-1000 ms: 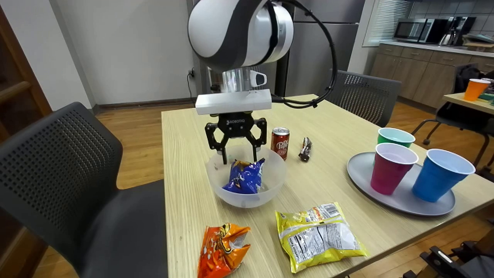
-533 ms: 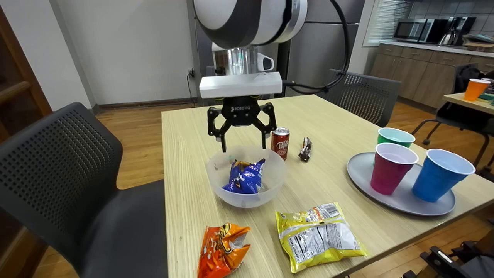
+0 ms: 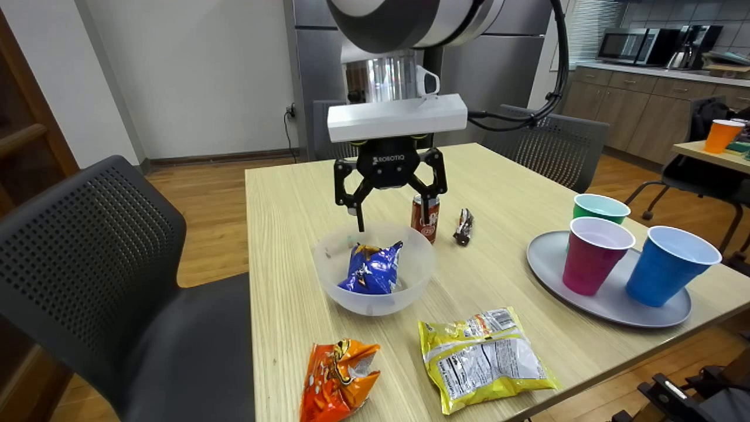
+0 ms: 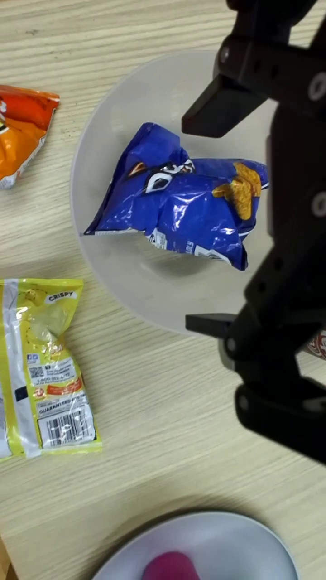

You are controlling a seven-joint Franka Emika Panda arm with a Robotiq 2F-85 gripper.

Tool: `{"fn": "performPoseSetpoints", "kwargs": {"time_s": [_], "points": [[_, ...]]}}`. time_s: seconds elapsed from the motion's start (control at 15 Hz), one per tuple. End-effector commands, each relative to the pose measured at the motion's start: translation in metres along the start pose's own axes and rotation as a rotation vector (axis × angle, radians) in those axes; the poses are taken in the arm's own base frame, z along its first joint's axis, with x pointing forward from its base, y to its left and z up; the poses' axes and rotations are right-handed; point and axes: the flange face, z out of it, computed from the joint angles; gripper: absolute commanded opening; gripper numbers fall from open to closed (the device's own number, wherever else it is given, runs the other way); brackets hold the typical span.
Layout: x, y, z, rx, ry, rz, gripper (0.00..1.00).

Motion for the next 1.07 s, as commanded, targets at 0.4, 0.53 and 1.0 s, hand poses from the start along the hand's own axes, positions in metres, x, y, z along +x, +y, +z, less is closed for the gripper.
{"fn": "performPoseSetpoints", "kwargs": {"time_s": [0.4, 0.53, 1.0], "points": [[-0.064, 0.048, 0.003, -0.066, 0.005, -0.136, 1.00], [-0.074, 0.055, 0.008, -0.075, -0.004, -0.152, 1.00], [-0.092, 0.081, 0.024, -0.091, -0.021, -0.152, 1.00]]}}
